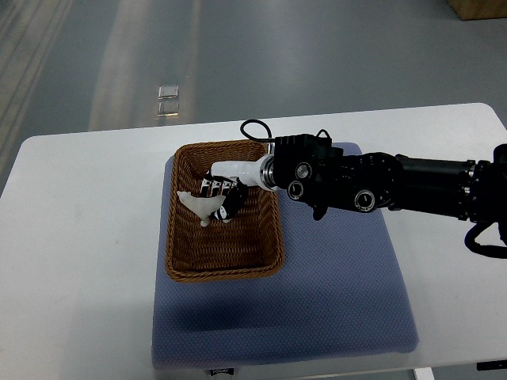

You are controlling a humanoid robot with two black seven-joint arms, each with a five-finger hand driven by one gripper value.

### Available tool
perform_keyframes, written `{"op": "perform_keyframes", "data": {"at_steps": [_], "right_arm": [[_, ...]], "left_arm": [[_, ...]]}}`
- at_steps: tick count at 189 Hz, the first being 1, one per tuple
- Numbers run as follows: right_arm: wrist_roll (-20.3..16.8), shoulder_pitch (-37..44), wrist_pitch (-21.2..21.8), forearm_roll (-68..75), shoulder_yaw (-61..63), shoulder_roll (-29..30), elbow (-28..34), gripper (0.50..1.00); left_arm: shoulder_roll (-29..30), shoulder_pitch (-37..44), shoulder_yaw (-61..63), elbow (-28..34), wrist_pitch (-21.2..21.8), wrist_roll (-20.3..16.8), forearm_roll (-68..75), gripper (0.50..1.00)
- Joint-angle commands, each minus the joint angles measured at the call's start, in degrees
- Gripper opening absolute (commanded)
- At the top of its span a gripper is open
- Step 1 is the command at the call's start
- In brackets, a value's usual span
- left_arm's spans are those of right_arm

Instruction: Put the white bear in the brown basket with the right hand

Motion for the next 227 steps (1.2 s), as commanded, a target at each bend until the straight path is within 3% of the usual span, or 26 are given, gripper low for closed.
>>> {"op": "perform_keyframes", "data": {"at_steps": [1, 45, 54, 81, 125, 174, 197, 227], "right_arm": [[0.24, -0.86, -0.29, -1.02, 0.00, 0.17, -0.86, 0.570], [0.24, -1.30, -0.29, -2.34, 0.08, 0.17, -1.39, 0.693], [0.24, -1.21, -0.29, -2.34, 0.08, 0.08, -1.39, 0.752], [0.15, -0.77, -0.03, -2.25, 0.43, -0.01, -1.30, 0.789], [0.15, 0.63, -0.03, -1.81, 0.87, -1.76, -1.30, 0.893], [0.32, -0.77, 0.06, -1.11, 15.99, -8.71, -1.30, 0.897], [1.55, -8.24, 0.06, -0.75, 29.95, -11.61, -1.65, 0.921], [4.37, -19.75, -0.29, 2.67, 52.01, -10.73, -1.65, 0.924]], "left_arm": [[0.00, 0.00, 0.00, 0.03, 0.00, 0.00, 0.01, 1.000], [0.00, 0.00, -0.09, 0.03, 0.00, 0.00, 0.01, 1.000], [0.00, 0.00, -0.09, 0.03, 0.00, 0.00, 0.01, 1.000], [0.00, 0.00, -0.09, 0.03, 0.00, 0.00, 0.01, 1.000], [0.00, 0.00, -0.09, 0.12, 0.00, 0.00, 0.01, 1.000], [0.00, 0.00, -0.09, 0.12, 0.00, 0.00, 0.01, 1.000], [0.00, 0.00, -0.09, 0.03, 0.00, 0.00, 0.01, 1.000], [0.00, 0.00, 0.00, -0.23, 0.00, 0.00, 0.01, 1.000]]}}
